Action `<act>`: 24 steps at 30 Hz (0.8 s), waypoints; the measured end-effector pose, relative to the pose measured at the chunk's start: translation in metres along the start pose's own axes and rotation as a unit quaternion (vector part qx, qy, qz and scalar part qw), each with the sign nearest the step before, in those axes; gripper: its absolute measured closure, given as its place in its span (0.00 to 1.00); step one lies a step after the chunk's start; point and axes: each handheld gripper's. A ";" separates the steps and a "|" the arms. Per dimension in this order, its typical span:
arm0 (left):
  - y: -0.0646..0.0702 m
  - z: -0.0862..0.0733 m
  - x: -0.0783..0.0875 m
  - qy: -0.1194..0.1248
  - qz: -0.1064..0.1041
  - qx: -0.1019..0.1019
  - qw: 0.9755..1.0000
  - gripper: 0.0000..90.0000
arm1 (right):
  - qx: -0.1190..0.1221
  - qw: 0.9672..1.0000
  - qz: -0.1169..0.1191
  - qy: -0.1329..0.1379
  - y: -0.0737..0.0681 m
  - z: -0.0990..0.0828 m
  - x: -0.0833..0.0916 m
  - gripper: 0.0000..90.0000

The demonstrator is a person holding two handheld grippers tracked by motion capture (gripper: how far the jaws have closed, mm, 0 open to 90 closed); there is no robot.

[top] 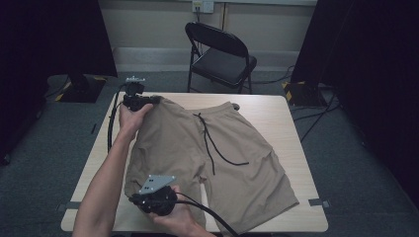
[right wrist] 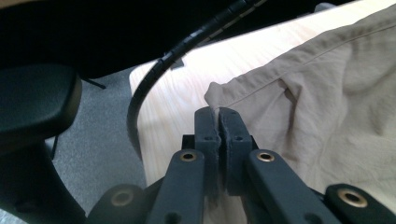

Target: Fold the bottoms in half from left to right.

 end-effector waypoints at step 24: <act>-0.005 0.032 0.023 0.008 0.033 0.025 0.999 0.99 | 0.030 0.998 -0.039 0.032 0.019 0.034 0.049 0.97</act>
Point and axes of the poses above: each handheld gripper's, and its own axes: x roughly backward along the jaws, z roughly out of its top, y roughly to its right, and after that the axes turned 1 degree about -y, right-handed
